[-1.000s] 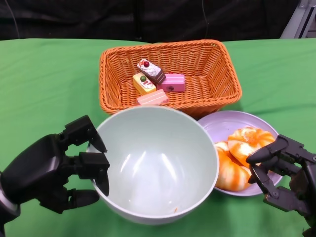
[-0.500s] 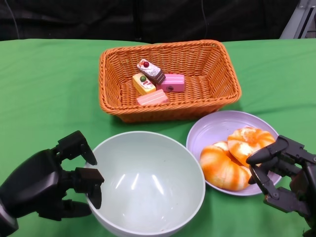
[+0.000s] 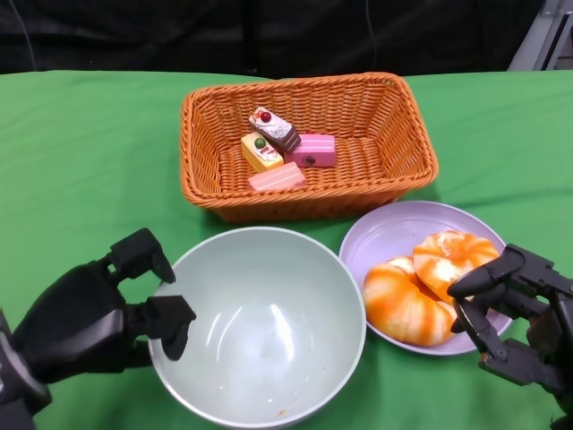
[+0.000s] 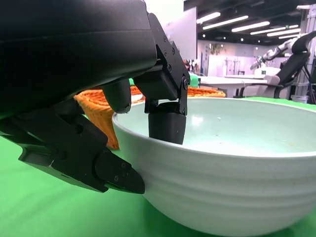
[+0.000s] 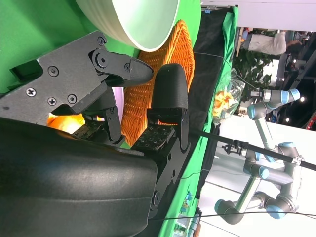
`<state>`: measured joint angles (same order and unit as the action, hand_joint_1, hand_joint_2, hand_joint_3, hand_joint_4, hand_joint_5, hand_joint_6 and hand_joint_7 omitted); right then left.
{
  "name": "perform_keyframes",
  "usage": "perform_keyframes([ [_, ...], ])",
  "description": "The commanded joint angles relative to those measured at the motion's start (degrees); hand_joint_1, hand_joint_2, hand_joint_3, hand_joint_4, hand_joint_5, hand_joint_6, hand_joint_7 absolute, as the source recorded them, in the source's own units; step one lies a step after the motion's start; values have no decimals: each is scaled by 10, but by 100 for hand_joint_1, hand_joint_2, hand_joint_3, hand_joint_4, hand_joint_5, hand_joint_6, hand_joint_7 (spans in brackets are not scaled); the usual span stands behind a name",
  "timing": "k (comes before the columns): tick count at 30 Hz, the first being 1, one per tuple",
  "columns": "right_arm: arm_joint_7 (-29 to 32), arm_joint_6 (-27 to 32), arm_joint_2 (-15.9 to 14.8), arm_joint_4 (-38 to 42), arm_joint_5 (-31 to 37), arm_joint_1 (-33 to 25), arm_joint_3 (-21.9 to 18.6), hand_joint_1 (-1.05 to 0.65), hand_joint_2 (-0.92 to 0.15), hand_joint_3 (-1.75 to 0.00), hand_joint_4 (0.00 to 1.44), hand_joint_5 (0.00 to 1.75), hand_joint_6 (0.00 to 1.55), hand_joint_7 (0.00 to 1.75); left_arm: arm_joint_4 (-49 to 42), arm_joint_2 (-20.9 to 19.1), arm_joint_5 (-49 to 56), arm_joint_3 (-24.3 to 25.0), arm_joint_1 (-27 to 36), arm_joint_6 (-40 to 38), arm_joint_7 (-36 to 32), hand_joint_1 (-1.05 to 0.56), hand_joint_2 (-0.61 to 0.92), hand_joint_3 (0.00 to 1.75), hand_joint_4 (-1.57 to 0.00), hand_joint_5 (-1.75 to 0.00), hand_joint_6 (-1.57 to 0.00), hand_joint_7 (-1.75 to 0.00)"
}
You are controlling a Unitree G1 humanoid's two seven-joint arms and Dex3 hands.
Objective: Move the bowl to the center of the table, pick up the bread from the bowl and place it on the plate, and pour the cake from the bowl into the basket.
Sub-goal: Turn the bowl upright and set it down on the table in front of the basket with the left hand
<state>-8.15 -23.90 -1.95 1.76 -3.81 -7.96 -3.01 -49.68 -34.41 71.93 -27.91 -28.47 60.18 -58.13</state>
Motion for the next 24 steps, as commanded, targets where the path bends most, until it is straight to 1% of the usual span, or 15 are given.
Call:
perform_keyframes([
  [1, 4, 6, -5, -8, -1, -4, -4, -20, -60, -73, 79, 144, 76, 112, -23, -7, -1, -31, -22, -23, -27, -11, 80, 7, -80, -175, -73, -151],
  [3, 2, 7, -5, -8, -5, -4, -4, -19, -60, -73, 79, 144, 75, 112, -32, -5, -6, -45, -30, -34, -34, -12, 81, 6, -80, -175, -70, -157],
  [7, 4, 6, -4, -8, -1, -5, -3, -18, -60, -74, 79, 144, 76, 112, -51, 2, -22, -64, -49, -62, -25, -11, 83, 5, -81, -175, -68, -162],
  [11, 6, 7, -4, -11, 0, -7, -3, -18, -60, -75, 79, 144, 76, 113, -65, 7, -42, -76, -62, -77, -10, -12, 84, 4, -80, -175, -71, -154],
  [12, 6, 7, -4, -11, 0, -7, -3, -19, -60, -74, 79, 144, 76, 113, -69, 9, -48, -77, -65, -83, -6, -13, 82, 2, -80, -174, -79, -136],
  [13, 6, 7, -4, -11, 0, -7, -3, -20, -59, -74, 79, 144, 76, 113, -71, 10, -52, -79, -67, -89, -3, -12, 82, 1, -80, -174, -83, -128],
  [16, 3, 4, -6, -9, -2, -6, -3, -20, -60, -74, 79, 144, 76, 112, -82, 12, -64, -82, -74, -102, 3, -10, 81, 0, -82, -170, -90, -116],
  [17, 2, 5, -6, -9, -4, -6, -3, -19, -60, -75, 79, 144, 76, 112, -86, 14, -68, -82, -76, -107, 0, -9, 81, 0, -84, -166, -93, -107],
  [18, 1, 6, -6, -10, -5, -7, -3, -19, -60, -75, 79, 144, 76, 112, -90, 15, -72, -82, -77, -109, -3, -9, 81, 0, -84, -167, -94, -107],
  [19, 0, 6, -6, -11, -6, -8, -3, -19, -60, -75, 79, 144, 76, 112, -93, 15, -76, -81, -78, -110, -6, -8, 81, 0, -82, -170, -89, -117],
  [20, 0, 6, -6, -11, -6, -8, -3, -18, -60, -75, 78, 144, 76, 112, -95, 15, -79, -82, -78, -111, -7, -8, 82, 0, -82, -171, -86, -123],
  [21, -1, 8, -5, -12, -7, -9, -3, -18, -60, -75, 78, 144, 76, 112, -96, 15, -84, -82, -79, -111, -4, -9, 82, 0, -82, -171, -85, -122],
  [23, -2, 9, -5, -12, -9, -8, -3, -18, -60, -75, 78, 144, 76, 112, -100, 16, -90, -82, -81, -115, -1, -10, 82, 0, -83, -167, -89, -112],
  [24, -2, 10, -5, -12, -10, -8, -3, -18, -60, -75, 79, 144, 76, 112, -103, 18, -93, -81, -82, -118, 0, -11, 83, 1, -81, -171, -87, -119],
])
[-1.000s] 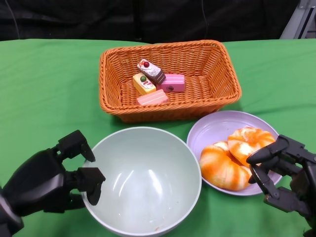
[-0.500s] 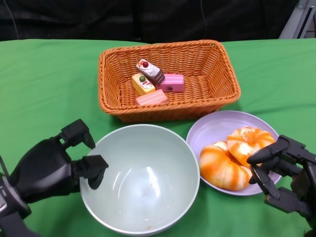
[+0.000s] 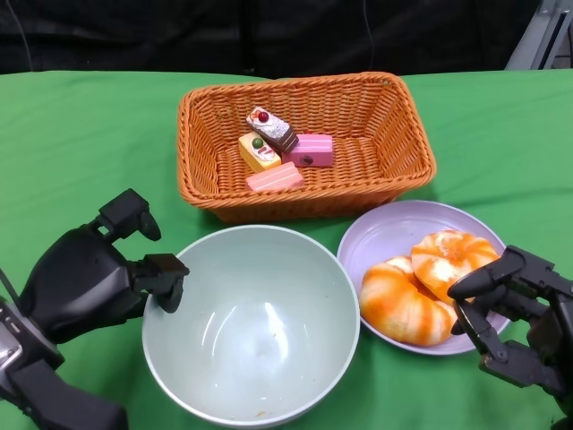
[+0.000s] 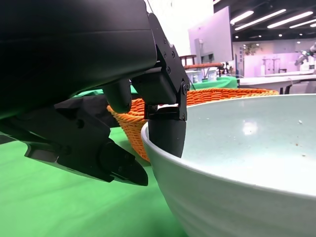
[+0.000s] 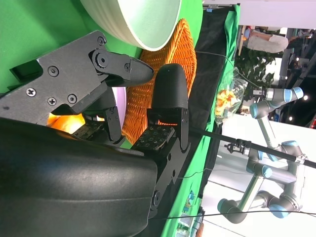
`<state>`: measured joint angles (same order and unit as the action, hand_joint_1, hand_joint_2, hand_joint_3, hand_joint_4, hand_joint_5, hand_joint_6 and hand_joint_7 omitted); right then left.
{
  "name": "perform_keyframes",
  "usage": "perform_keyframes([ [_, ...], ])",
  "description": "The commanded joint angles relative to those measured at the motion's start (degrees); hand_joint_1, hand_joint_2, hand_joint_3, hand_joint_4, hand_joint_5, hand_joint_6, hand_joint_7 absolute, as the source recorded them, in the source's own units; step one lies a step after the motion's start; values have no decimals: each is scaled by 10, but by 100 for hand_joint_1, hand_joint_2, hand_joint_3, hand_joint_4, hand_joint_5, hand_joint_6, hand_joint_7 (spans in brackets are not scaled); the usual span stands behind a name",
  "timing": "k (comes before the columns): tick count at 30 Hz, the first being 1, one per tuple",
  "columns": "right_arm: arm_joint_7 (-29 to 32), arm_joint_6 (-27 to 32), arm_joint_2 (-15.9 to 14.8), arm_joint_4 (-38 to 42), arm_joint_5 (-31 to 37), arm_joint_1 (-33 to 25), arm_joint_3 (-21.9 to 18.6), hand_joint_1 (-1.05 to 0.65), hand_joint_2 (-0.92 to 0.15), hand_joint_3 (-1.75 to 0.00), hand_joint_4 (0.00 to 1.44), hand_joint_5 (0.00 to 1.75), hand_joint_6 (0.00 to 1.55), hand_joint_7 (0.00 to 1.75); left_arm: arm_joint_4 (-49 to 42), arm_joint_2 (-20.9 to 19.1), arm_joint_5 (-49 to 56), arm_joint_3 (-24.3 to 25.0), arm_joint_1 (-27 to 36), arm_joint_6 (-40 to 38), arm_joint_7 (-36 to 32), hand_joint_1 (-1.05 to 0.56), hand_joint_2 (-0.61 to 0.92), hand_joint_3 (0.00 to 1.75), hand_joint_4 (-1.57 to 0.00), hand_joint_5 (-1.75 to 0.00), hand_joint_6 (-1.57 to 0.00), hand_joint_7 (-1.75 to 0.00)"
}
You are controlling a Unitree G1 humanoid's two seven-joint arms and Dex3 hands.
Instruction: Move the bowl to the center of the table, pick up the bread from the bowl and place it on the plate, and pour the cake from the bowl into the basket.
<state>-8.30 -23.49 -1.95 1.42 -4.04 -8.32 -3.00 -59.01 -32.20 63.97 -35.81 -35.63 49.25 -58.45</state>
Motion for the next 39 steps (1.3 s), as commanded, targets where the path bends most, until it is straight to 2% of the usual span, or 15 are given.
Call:
perform_keyframes([
  [1, -1, 5, -5, -7, -8, -4, -4, -18, -60, -75, 79, 144, 76, 112, -13, -3, -17, -1, -11, -12, 4, -11, 84, 1, -80, -173, -85, -124],
  [4, -2, -5, -6, -1, -5, -2, -4, -18, -60, -75, 79, 144, 76, 112, -18, 0, -25, -1, -13, -24, 4, -12, 84, 1, -79, -174, -84, -127],
  [6, -3, -6, -7, 0, -5, -2, -4, -18, -60, -75, 79, 144, 76, 112, -23, 2, -30, 0, -13, -33, 3, -12, 85, 1, -78, -175, -76, -141],
  [8, -1, -2, -6, -2, -5, -3, -4, -18, -60, -75, 79, 144, 76, 112, -27, 4, -43, 7, -11, -37, 9, -11, 85, 0, -77, -175, -72, -147],
  [10, 0, 1, -5, -3, -5, -3, -4, -18, -60, -75, 79, 144, 76, 112, -27, 5, -62, 15, -8, -28, 16, -11, 85, 0, -76, -174, -80, -125],
  [16, -2, -1, -6, -2, -4, -3, -3, -20, -60, -75, 79, 144, 76, 112, -19, 2, -121, 42, 7, -8, 46, -16, 91, 4, -79, -148, -107, -40],
  [18, 0, 2, -6, -4, -2, -4, -3, -20, -60, -74, 79, 144, 76, 112, -17, 3, -134, 50, 13, -5, 51, -17, 92, 7, -80, -135, -109, -30],
  [21, -1, 3, -5, -5, -5, -4, -3, -19, -60, -73, 79, 144, 76, 112, -16, 6, -153, 62, 19, -3, 61, -17, 92, 9, -80, -131, -110, -27],
  [23, -3, 2, -4, -3, -8, -3, -3, -18, -60, -73, 79, 144, 76, 112, -16, 8, -173, 74, 24, 1, 79, -23, 92, 12, -76, -129, -107, -25],
  [25, -3, 2, -4, -2, -8, -3, -3, -18, -61, -73, 79, 144, 76, 111, -11, 6, -182, 80, 27, 6, 91, -30, 92, 12, -74, -115, -101, -19],
  [28, -2, 2, -4, -2, -6, -3, -2, -18, -61, -73, 79, 145, 77, 111, -3, 1, -194, 88, 34, 19, 107, -44, 92, 10, -79, -76, -93, -8],
  [29, -2, 2, -4, -2, -5, -2, -2, -19, -61, -73, 79, 145, 77, 111, -2, -1, -197, 90, 36, 26, 113, -46, 92, 10, -80, -71, -92, -7],
  [31, -1, 1, -4, -1, -4, -2, -1, -19, -61, -73, 80, 144, 77, 111, -6, -2, -219, 101, 40, 53, 137, -60, 92, 17, -77, -48, -82, -2],
  [34, -3, 2, -3, -2, -6, -2, 0, -18, -61, -73, 80, 144, 77, 111, -19, 7, -282, 131, 47, 92, 207, -74, 92, 22, -71, -30, -70, 0],
  [39, -2, -3, -4, 1, -4, -1, 0, -17, -62, -74, 79, 142, 77, 109, -17, 35, -490, 198, 73, 110, 461, -80, 92, 24, -57, -16, -54, 0],
])
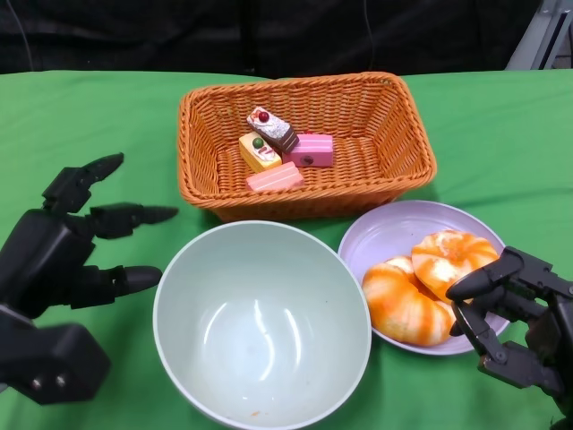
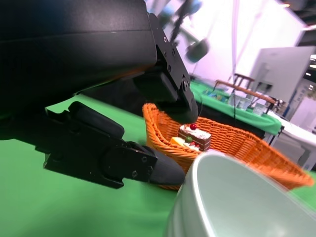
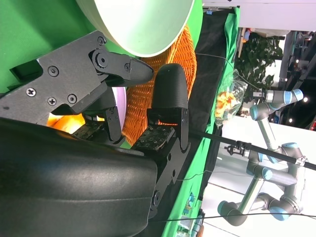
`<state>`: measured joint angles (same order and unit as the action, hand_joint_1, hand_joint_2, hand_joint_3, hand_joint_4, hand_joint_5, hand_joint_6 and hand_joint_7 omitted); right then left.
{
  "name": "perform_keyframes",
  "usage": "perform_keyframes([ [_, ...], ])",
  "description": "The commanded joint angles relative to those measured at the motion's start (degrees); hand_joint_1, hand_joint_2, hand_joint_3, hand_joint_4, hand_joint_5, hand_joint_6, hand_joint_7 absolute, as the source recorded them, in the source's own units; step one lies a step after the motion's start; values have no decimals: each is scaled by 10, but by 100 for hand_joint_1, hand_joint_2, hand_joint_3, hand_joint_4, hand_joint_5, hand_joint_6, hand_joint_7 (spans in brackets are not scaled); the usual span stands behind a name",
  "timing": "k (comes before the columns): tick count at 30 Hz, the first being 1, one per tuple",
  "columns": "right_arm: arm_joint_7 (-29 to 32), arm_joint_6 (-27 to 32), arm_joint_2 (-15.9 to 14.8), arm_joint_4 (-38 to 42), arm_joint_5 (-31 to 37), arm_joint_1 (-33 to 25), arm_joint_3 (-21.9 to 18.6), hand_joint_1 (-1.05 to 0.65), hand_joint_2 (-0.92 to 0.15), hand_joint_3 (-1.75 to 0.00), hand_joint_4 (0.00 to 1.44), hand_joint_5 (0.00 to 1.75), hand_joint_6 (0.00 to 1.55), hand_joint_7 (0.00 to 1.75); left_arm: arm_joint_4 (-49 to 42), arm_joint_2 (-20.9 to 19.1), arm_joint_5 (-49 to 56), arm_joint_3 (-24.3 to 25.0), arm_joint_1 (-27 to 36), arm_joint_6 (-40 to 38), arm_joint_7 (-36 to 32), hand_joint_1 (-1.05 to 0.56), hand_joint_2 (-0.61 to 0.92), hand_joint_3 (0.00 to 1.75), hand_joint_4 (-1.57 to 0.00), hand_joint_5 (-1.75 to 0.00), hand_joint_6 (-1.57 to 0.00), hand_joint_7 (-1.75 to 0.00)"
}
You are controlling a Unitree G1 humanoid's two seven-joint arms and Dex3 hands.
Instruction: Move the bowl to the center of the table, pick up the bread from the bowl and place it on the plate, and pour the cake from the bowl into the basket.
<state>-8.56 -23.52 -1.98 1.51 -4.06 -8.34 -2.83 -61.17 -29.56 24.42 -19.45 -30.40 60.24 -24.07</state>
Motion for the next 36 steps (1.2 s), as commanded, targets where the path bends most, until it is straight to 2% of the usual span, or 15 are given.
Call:
perform_keyframes([
  [1, 0, -4, -4, 1, -3, -1, -2, -16, -61, -76, 79, 141, 77, 107, 13, 12, -126, 46, 26, -10, 157, -82, 92, 24, -53, -13, -50, 0],
  [5, -7, -9, -3, 5, -11, 2, -1, -13, -57, -83, 79, 136, 80, 100, 54, 20, -200, 89, 47, -57, 259, -88, 92, 26, -47, -8, -43, 0],
  [11, -5, -1, -1, 1, -9, 1, -1, -13, -53, -90, 80, 132, 83, 94, 97, 41, -228, 142, 71, -104, 293, -75, 92, 21, -49, -6, -42, -1],
  [16, -11, -6, -1, 7, -16, 4, -1, -13, -52, -91, 81, 131, 84, 92, 139, 86, -288, 192, 96, -134, 314, -60, 92, 16, -64, -12, -53, -5],
  [22, -13, 2, 0, 3, -20, 2, -2, -13, -52, -91, 81, 131, 84, 91, 209, 120, -352, 225, 127, -169, 376, -56, 92, 15, -81, -17, -65, -7],
  [25, -15, 0, 0, 4, -25, 3, -2, -13, -52, -91, 81, 131, 84, 91, 271, 142, -426, 238, 148, -228, 439, -43, 92, 14, -89, -20, -74, -10],
  [27, -14, 1, 0, 1, -24, 2, -2, -13, -53, -90, 81, 130, 84, 90, 319, 151, -474, 241, 165, -282, 486, -31, 92, 17, -98, -25, -86, -14],
  [28, -14, 2, 0, 0, -26, 2, -1, -13, -53, -90, 81, 130, 84, 90, 345, 154, -494, 241, 175, -310, 505, -28, 92, 18, -100, -30, -91, -14],
  [30, -15, 2, 0, -2, -26, 2, -1, -13, -52, -91, 81, 130, 84, 90, 387, 160, -526, 243, 192, -355, 536, -23, 92, 22, -94, -67, -107, -15],
  [31, -15, 4, 0, -4, -26, 1, 0, -13, -52, -91, 81, 131, 84, 90, 413, 162, -544, 242, 203, -383, 552, -23, 92, 24, -92, -76, -110, -15],
  [32, -15, 6, 0, -5, -26, 2, 0, -13, -52, -90, 81, 131, 85, 91, 431, 164, -554, 242, 211, -403, 563, -18, 91, 33, -86, -99, -115, -22],
  [33, -15, 7, 0, -6, -26, 2, 0, -13, -52, -90, 81, 131, 85, 91, 447, 165, -558, 243, 218, -419, 571, -17, 88, 40, -83, -110, -112, -33],
  [35, -15, 8, -1, -7, -26, 2, 1, -12, -52, -91, 81, 131, 85, 91, 466, 168, -558, 247, 226, -437, 579, -15, 79, 60, -78, -126, -97, -70],
  [36, -15, 8, -1, -7, -26, 2, 1, -12, -52, -91, 81, 131, 85, 91, 471, 170, -557, 250, 227, -443, 581, -15, 78, 64, -77, -128, -94, -78],
])
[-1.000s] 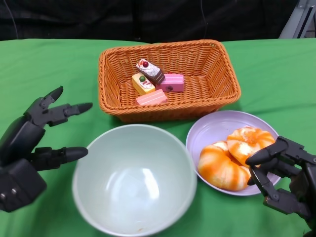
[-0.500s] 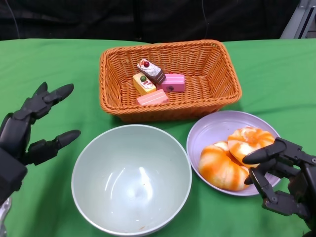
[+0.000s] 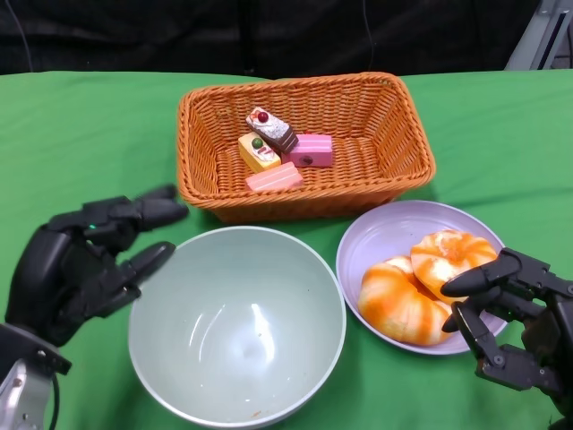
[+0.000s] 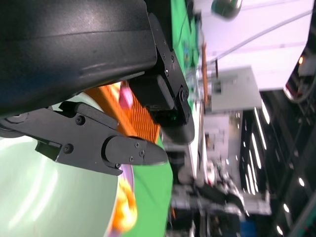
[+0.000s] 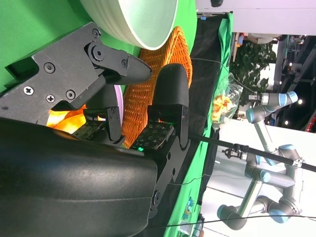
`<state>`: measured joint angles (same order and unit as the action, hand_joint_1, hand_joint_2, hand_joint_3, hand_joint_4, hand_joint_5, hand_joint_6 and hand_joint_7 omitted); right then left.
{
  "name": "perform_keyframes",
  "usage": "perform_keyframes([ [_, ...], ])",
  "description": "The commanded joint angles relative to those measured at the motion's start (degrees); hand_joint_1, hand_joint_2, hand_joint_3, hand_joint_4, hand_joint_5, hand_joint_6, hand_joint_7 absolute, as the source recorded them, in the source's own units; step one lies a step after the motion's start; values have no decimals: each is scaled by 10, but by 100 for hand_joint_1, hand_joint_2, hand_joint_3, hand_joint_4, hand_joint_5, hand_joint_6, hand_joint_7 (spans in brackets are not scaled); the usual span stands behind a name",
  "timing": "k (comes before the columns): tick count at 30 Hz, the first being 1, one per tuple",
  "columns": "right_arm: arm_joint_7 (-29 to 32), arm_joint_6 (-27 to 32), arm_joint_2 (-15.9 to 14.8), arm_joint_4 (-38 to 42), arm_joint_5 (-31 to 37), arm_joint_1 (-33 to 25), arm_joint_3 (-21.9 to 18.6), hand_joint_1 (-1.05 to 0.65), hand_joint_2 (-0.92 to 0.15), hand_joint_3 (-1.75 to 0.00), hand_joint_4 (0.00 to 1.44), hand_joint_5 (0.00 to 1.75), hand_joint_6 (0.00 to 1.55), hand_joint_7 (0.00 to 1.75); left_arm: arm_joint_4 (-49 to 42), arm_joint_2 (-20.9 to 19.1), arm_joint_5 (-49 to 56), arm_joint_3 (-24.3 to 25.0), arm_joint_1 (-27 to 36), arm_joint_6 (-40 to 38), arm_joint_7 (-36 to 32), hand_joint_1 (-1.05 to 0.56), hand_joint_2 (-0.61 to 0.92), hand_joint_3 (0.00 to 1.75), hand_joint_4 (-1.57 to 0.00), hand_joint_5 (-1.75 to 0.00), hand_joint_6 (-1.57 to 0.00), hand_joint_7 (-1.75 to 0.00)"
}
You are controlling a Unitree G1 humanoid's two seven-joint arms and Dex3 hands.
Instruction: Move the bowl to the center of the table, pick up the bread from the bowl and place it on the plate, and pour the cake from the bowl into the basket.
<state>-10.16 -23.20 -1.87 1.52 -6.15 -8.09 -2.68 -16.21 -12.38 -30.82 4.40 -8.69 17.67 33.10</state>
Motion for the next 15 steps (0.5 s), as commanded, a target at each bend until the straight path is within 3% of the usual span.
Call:
perform_keyframes([
  [1, -3, 3, -2, -6, -8, 1, 0, -12, -52, -91, 81, 131, 85, 91, 43, -4, -1, 7, 21, -30, 15, -14, 77, 66, -77, -129, -92, -81],
  [2, -6, 2, -2, -6, -11, 2, 1, -13, -52, -91, 81, 132, 84, 91, 59, -6, 1, 4, 29, -40, 19, -13, 70, 78, -75, -146, -85, -104],
  [4, -10, -1, -2, -6, -12, 3, 2, -14, -54, -88, 81, 132, 84, 92, 89, -9, 5, -2, 43, -60, 27, -11, 62, 94, -74, -156, -78, -124],
  [8, -13, 8, -1, -22, -12, -2, 7, -17, -56, -82, 81, 136, 83, 98, 136, -10, 14, -10, 64, -89, 39, -4, 54, 119, -79, -165, -76, -138],
  [15, -39, 19, -3, -44, -41, -13, 19, -15, -59, -82, 79, 141, 78, 104, 182, -11, 15, -12, 83, -118, 50, -3, 49, 134, -82, -175, -74, -149],
])
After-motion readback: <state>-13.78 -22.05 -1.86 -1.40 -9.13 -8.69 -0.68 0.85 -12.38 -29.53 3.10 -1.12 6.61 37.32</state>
